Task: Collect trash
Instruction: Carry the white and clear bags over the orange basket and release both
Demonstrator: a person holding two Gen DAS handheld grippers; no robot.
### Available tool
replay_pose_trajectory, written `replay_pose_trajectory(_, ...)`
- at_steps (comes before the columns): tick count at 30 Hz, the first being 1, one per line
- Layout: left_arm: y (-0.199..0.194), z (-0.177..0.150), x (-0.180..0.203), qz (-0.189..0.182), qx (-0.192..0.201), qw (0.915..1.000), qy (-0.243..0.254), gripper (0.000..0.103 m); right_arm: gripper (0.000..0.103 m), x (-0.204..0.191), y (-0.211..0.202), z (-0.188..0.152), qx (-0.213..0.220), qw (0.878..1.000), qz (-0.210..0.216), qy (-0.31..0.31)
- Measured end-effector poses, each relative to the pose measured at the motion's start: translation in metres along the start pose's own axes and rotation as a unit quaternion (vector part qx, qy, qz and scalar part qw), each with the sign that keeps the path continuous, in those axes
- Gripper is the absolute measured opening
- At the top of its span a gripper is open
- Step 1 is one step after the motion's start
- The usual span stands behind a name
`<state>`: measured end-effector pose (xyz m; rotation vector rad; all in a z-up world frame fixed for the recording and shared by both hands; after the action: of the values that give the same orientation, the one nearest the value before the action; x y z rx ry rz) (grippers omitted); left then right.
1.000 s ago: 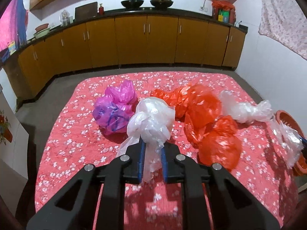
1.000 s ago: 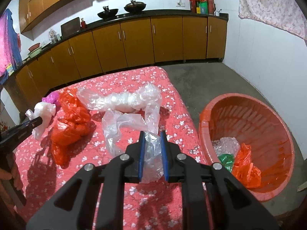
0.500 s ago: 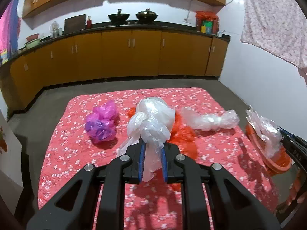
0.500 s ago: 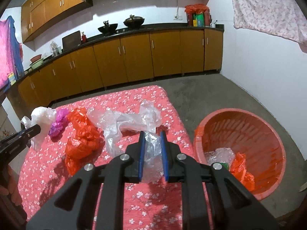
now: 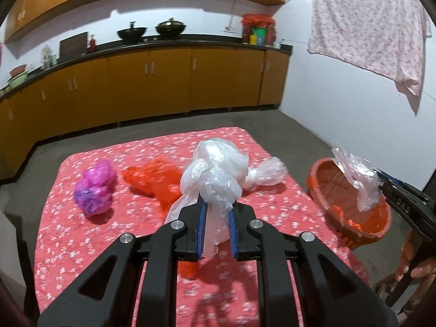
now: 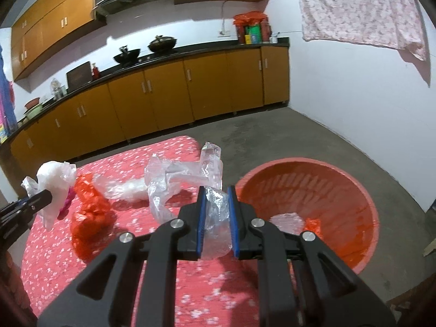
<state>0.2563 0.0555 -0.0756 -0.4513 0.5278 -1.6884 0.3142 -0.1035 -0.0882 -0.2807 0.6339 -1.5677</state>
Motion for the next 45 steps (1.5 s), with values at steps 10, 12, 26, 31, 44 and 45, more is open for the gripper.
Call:
replay_pose_trajectory(10, 0.019, 0.009, 0.073, -0.066, -0.002, 0.9973, 0.032, 0.014, 0.017, 0.064, -0.001, 0.007, 0.009, 0.998, -0.046, 0.039)
replay_pose_trajectory(12, 0.024, 0.011, 0.089, -0.08, -0.004, 0.9961, 0.037, 0.015, 0.017, 0.074, -0.001, 0.007, 0.01, 0.998, -0.054, 0.044)
replay_pose_trajectory(26, 0.055, 0.014, 0.184, -0.155, -0.019, 0.9842, 0.084, 0.014, 0.017, 0.147, 0.011, 0.016, 0.017, 0.991, -0.107, 0.076)
replay_pose_trajectory(31, 0.068, 0.011, 0.205, -0.169, -0.029, 0.9807, 0.094, 0.014, 0.017, 0.159, 0.016, 0.016, 0.018, 0.99, -0.115, 0.084)
replay_pose_trajectory(44, 0.091, 0.011, 0.243, -0.189, -0.045, 0.975, 0.109, 0.015, 0.017, 0.177, 0.035, 0.011, 0.01, 0.988, -0.113, 0.105)
replay_pose_trajectory(45, 0.092, 0.011, 0.245, -0.19, -0.047, 0.9745, 0.109, 0.015, 0.017, 0.177, 0.036, 0.011, 0.01, 0.988, -0.111, 0.107)
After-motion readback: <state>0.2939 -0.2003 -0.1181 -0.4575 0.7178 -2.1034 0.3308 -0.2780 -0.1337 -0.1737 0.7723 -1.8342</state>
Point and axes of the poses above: each gripper's, at about its wrist camera, not at the fingertips, and y roughly the way its jaws point, x to its right, z to its top, the point moved 10 cm from there along y, roughly the way its jaws point, and after that the axes turned 4 degrees about y, right-handed, at the moved point
